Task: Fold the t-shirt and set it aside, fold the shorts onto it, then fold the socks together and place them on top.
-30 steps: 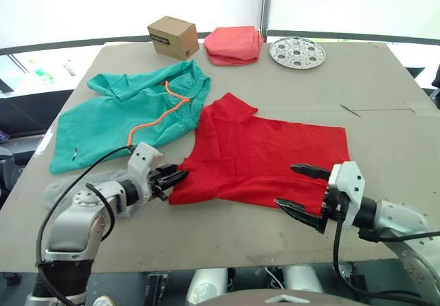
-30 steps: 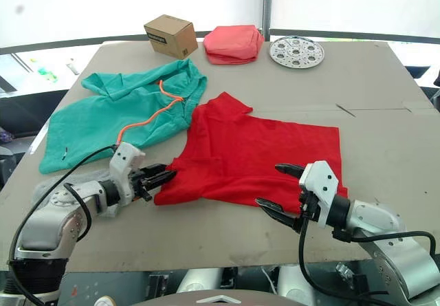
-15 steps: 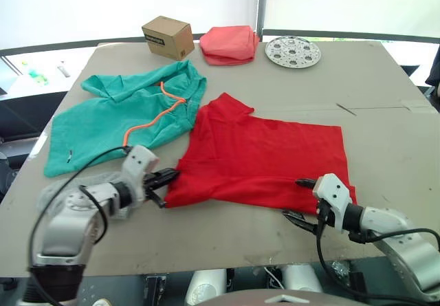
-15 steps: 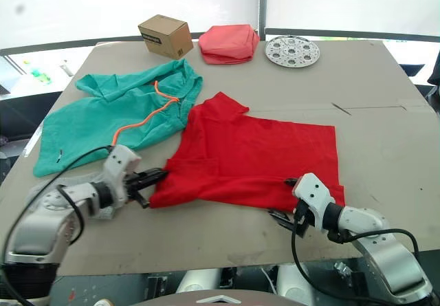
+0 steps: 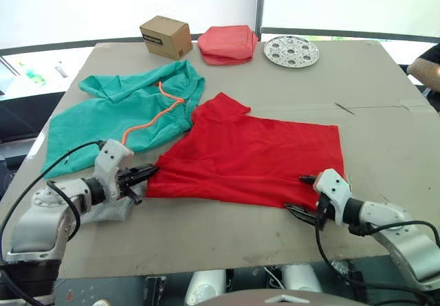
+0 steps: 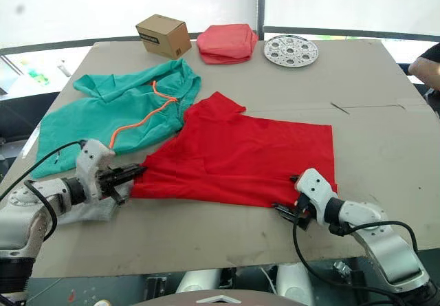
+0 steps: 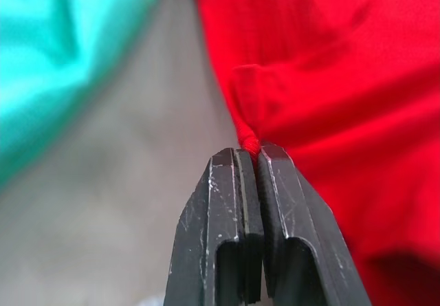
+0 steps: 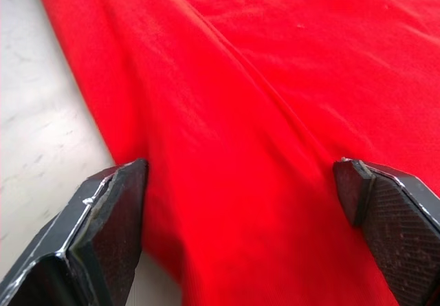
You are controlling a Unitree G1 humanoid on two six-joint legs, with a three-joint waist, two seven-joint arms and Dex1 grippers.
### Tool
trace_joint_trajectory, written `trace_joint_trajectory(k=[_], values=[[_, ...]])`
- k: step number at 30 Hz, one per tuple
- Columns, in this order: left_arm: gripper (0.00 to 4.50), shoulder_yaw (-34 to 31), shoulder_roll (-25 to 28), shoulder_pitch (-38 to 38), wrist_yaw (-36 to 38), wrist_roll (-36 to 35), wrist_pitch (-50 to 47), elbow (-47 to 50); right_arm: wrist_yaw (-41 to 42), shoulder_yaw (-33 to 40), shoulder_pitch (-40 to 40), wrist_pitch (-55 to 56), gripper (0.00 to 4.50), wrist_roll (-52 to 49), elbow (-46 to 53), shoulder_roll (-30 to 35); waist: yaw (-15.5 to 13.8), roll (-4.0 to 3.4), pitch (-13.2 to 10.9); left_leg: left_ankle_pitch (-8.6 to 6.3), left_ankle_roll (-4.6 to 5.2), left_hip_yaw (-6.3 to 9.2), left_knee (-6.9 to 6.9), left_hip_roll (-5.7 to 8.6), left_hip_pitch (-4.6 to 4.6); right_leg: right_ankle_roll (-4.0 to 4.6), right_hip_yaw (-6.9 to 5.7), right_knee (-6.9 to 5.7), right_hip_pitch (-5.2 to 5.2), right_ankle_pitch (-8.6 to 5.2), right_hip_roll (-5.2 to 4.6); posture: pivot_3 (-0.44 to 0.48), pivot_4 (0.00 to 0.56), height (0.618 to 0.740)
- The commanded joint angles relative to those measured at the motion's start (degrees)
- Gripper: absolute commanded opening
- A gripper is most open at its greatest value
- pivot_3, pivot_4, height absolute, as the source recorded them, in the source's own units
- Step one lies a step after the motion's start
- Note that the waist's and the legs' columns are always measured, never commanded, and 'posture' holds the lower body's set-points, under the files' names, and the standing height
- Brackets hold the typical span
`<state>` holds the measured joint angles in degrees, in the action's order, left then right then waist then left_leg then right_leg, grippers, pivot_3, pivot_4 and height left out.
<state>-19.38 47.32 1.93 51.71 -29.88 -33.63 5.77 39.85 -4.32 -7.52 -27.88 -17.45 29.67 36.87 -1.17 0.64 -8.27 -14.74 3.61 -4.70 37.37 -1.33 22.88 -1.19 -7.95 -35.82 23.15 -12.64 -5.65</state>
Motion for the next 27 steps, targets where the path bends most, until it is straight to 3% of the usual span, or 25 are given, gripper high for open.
trace_joint_trajectory(k=[1,4,7,11,17,25,27], values=[[1.76,-4.0,0.8,3.3,2.0,-8.6,-6.7,2.4,1.7,4.8,-0.9,-1.0,4.50,-5.7,7.3,0.7,0.1,-0.02,0.0,0.00,0.00,-0.01,0.00,0.00,-0.01,-0.02,0.00,0.00,-0.01,0.01,0.00,0.000,0.150,0.736],[3.01,-5.2,1.0,7.0,2.1,-14.9,-13.3,3.3,1.7,6.1,-2.8,-2.4,4.50,-7.1,10.3,1.7,0.2,0.04,0.0,0.01,0.00,0.00,0.01,0.01,-0.02,-0.12,-0.01,0.00,-0.04,0.06,0.01,0.000,0.150,0.736],[3.01,-2.9,2.7,6.5,5.5,-17.0,-14.9,7.2,2.8,5.8,-3.8,-1.8,4.50,-6.8,12.5,3.5,0.3,0.04,0.0,0.08,0.03,-0.02,0.01,0.02,-0.02,-0.16,-0.01,0.00,-0.04,0.08,0.04,0.000,0.150,0.736],[3.01,1.7,6.8,-1.7,13.7,-10.4,-5.6,13.6,5.1,3.3,-7.2,2.9,4.50,2.3,11.0,10.9,0.4,-0.04,0.0,0.11,-0.21,-0.23,-0.05,0.02,-0.10,0.00,0.13,0.06,-0.02,-0.01,0.03,0.000,0.150,0.736],[3.01,3.6,11.5,-10.1,22.8,-0.6,9.5,10.4,7.7,10.3,-14.4,4.4,4.50,2.2,7.7,14.5,0.0,-0.10,-0.1,-0.02,-0.01,-0.16,-0.08,0.01,-0.07,0.04,0.10,0.09,0.03,-0.04,0.00,0.000,0.150,0.736],[3.01,10.5,7.7,-5.0,18.0,15.1,31.2,-5.4,6.0,10.8,-13.9,2.8,4.50,6.3,0.3,15.2,-0.4,-0.08,-0.1,-0.05,0.03,-0.18,-0.09,0.01,-0.06,0.04,0.04,0.17,0.04,-0.04,-0.14,0.000,0.150,0.736],[3.04,12.7,7.3,-4.1,17.9,18.5,36.4,-9.6,5.3,9.7,-12.5,1.8,3.97,7.2,-0.7,14.8,-0.3,0.02,0.0,-0.05,0.03,-0.18,-0.12,0.01,-0.06,0.04,0.02,0.19,0.04,-0.03,-0.15,0.000,0.150,0.736]])
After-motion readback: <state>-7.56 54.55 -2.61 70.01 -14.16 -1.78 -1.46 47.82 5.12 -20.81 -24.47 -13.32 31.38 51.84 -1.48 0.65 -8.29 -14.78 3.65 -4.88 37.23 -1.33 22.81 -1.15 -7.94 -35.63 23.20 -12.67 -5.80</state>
